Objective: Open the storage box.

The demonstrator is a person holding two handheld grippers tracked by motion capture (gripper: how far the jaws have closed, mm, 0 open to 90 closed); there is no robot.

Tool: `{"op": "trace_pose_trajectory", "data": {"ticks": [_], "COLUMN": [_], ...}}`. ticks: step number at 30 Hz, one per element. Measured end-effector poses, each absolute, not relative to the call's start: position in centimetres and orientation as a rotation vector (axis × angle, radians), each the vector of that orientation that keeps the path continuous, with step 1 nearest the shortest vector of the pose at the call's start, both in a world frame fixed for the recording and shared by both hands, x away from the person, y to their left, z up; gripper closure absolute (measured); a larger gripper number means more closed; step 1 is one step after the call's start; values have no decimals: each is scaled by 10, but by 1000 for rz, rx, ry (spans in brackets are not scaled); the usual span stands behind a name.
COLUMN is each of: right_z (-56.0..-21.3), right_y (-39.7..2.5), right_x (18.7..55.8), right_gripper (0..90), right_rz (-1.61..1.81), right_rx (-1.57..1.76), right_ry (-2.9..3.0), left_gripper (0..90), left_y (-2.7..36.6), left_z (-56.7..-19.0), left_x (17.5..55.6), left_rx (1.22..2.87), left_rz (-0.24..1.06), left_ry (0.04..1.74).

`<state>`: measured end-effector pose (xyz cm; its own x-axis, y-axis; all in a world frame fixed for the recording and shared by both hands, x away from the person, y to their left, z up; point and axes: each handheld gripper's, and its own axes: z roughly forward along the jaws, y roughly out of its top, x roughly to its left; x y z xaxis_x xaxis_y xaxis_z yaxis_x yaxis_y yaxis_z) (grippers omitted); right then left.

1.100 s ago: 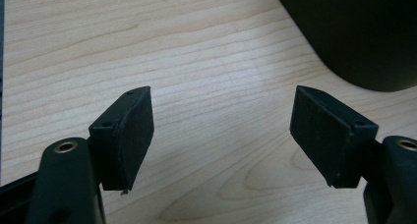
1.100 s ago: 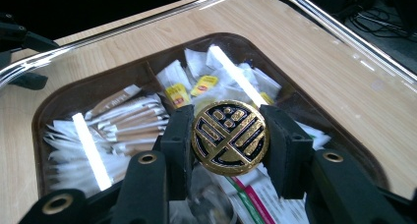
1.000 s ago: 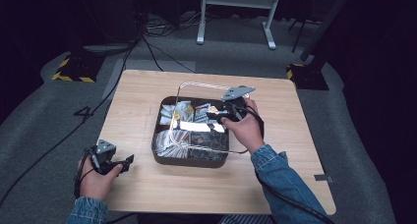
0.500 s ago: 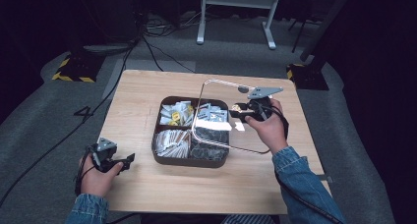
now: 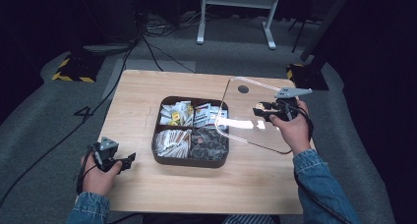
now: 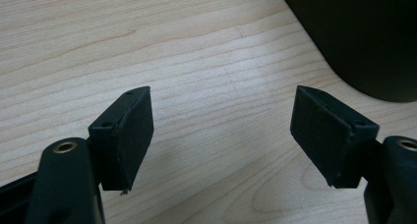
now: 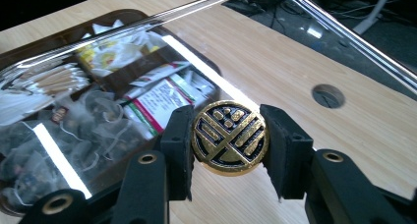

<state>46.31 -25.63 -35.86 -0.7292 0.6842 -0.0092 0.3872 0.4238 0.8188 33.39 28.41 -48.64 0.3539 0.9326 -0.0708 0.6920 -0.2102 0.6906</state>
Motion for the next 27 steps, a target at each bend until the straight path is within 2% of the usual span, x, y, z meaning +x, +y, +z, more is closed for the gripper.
{"op": "trace_pose_trajectory", "data": {"ticks": [13,27], "right_z": [-378,-407], "right_y": [-302,-325], "right_x": [467,464], "right_gripper": [587,587], "right_rz": [1169,1144], "right_rx": [1049,1107], "right_ry": [2303,2309], "left_gripper": [248,250], "left_y": [282,281], "left_z": [-487,-486], "left_x": [334,334], "left_rx": [1993,1998], "left_rz": [481,483], "left_ry": [1404,1400]}}
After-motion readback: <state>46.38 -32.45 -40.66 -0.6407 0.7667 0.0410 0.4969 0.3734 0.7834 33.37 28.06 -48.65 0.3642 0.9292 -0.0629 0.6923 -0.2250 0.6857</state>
